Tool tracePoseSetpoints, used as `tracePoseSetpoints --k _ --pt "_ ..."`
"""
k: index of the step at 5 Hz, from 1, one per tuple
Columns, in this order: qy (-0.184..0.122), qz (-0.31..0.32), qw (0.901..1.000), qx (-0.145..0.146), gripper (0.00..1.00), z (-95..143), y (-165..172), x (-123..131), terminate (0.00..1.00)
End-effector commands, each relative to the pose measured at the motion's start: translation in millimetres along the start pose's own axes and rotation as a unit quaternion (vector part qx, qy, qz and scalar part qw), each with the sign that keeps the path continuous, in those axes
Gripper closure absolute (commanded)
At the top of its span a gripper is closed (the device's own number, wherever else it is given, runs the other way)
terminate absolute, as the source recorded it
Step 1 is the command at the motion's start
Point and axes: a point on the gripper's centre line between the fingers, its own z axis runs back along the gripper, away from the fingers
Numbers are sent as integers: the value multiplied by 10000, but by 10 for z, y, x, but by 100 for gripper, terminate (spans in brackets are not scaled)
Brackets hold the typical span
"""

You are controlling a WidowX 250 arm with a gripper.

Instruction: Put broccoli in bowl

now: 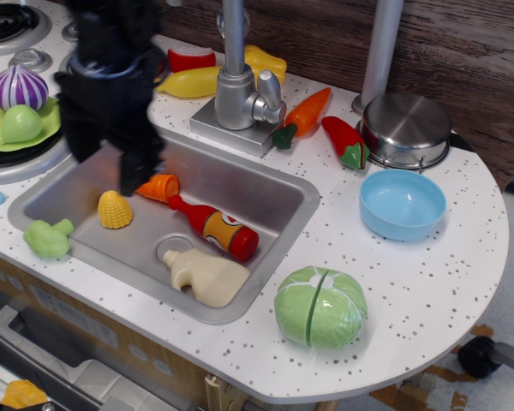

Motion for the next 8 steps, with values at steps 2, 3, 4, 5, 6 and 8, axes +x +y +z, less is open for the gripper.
tracePoseSetpoints --k 2,3,4,5,6,8 --pt "-416 51 9984 -373 0 -270 394 -200 0" --pt "-456 80 9973 -567 0 -413 460 -310 0" --pt "-484 92 9963 -705 0 -526 428 -324 0" --pt "-543 87 9952 -813 0 -636 412 -357 0" --pt "-635 89 9939 -899 0 -763 365 -375 0" --pt "-677 262 9935 -874 100 -752 268 -336 0"
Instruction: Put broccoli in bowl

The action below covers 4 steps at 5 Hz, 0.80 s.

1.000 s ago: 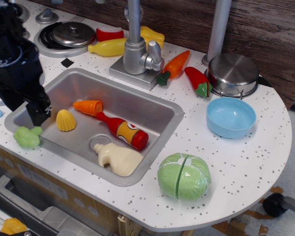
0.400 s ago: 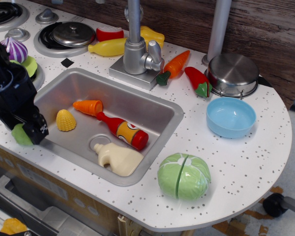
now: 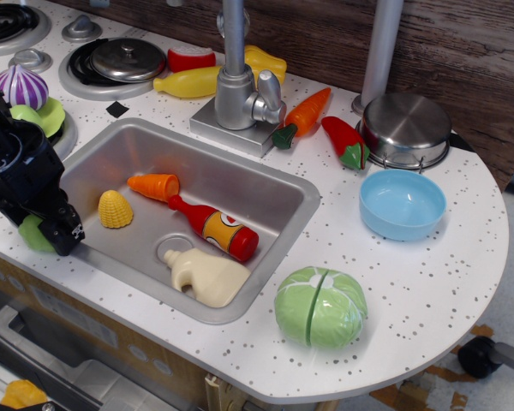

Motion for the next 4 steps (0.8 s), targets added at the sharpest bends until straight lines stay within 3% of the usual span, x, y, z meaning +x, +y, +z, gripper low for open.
tracePoseSetpoints --k 1,2,4 --pt "46 35 9999 120 100 331 -169 232 0" --pt "-15 88 9995 299 100 620 -615 614 0" --pt "-334 87 9993 138 100 890 -1530 1234 0"
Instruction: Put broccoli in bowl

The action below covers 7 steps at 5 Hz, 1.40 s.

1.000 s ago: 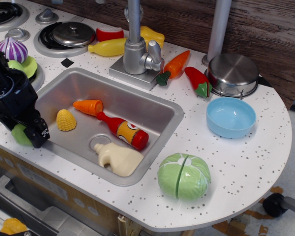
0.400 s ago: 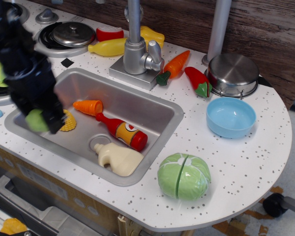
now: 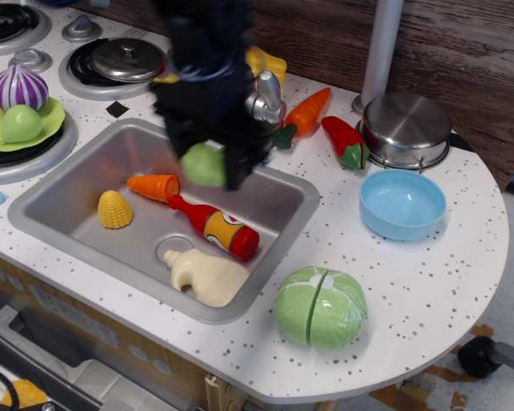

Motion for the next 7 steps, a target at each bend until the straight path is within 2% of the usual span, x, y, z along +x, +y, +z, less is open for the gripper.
tracePoseSetpoints --k 1,2,3,4,5,7 --pt "-462 -103 9983 -335 100 177 -480 438 0" --pt "-570 -61 9966 -593 100 226 -763 621 0" --pt "-627 -101 9956 -690 100 156 -981 735 0" --pt "-727 -173 9920 -1016 100 20 -1052 808 0" --pt "-705 -298 9932 -882 0 -54 -1128 939 0" --pt "-705 -298 9932 -882 0 -54 -1128 939 0"
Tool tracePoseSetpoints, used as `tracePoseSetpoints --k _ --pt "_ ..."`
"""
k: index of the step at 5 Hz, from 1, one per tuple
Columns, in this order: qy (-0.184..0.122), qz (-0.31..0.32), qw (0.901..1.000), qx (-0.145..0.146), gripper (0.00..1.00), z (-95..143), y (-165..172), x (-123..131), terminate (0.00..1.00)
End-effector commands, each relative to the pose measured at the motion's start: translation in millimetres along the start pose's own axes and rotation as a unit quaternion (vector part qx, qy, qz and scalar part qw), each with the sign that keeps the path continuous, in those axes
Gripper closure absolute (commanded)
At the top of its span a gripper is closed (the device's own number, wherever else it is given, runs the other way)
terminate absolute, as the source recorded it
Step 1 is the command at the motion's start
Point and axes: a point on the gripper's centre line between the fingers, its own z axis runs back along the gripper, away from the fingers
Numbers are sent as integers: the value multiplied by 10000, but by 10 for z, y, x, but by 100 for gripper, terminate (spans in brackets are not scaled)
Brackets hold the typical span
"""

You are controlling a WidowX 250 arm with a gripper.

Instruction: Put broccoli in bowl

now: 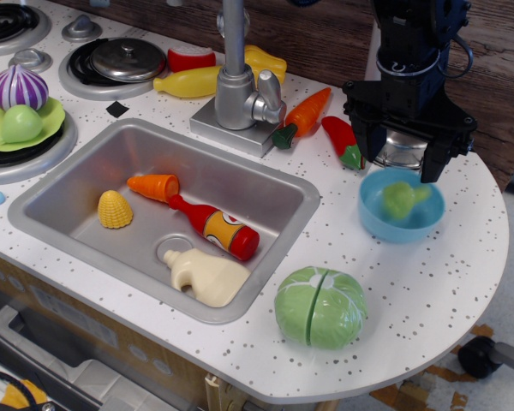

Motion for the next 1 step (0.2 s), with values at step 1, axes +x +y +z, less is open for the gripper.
tracePoseSetpoints --k 1 --pt "-278 24 9996 -27 0 142 -12 133 100"
